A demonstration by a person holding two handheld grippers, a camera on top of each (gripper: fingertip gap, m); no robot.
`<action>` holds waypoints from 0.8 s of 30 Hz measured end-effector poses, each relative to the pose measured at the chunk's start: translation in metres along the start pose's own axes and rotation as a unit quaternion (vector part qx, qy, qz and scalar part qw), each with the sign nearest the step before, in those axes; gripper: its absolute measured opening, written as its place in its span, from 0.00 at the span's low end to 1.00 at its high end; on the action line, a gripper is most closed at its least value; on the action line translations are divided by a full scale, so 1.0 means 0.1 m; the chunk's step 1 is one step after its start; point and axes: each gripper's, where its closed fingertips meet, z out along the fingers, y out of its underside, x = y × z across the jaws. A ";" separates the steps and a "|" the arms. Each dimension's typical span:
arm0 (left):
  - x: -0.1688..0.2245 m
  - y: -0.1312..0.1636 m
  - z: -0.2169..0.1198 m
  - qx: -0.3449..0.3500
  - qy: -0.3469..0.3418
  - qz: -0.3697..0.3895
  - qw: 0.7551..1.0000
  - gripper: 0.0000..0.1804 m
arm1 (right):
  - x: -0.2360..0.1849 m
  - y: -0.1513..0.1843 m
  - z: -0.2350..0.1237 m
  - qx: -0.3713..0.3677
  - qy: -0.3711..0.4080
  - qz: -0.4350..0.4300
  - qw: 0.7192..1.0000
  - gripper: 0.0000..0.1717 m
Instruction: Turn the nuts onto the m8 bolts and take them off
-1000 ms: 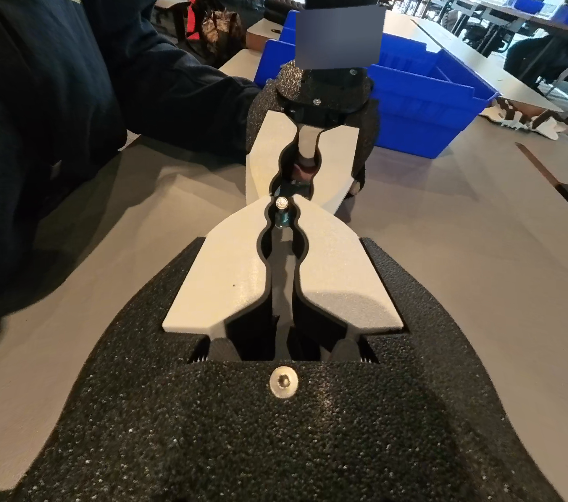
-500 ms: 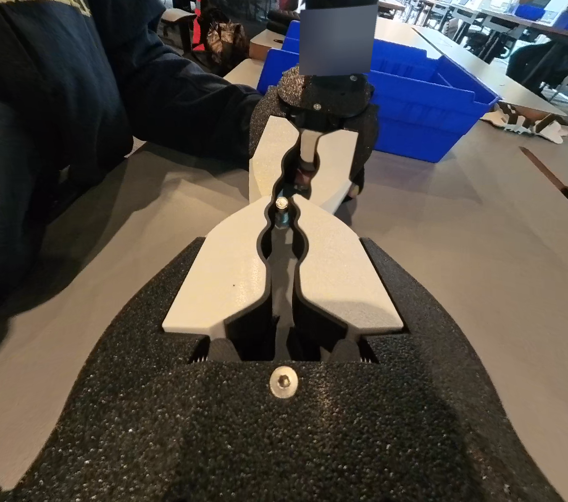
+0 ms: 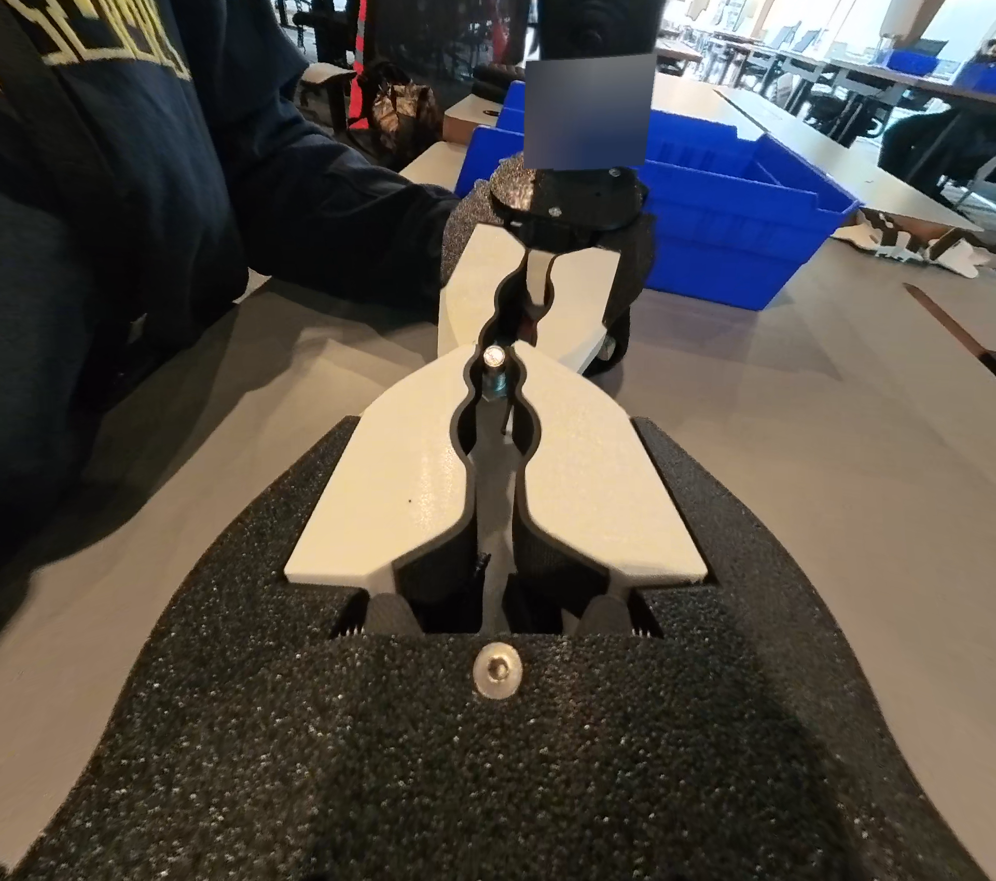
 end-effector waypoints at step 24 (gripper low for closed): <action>-0.44 0.10 -0.13 -0.023 -0.141 -0.036 0.989 0.08 | 0.30 0.72 -0.45 -0.244 0.113 0.062 0.961 0.19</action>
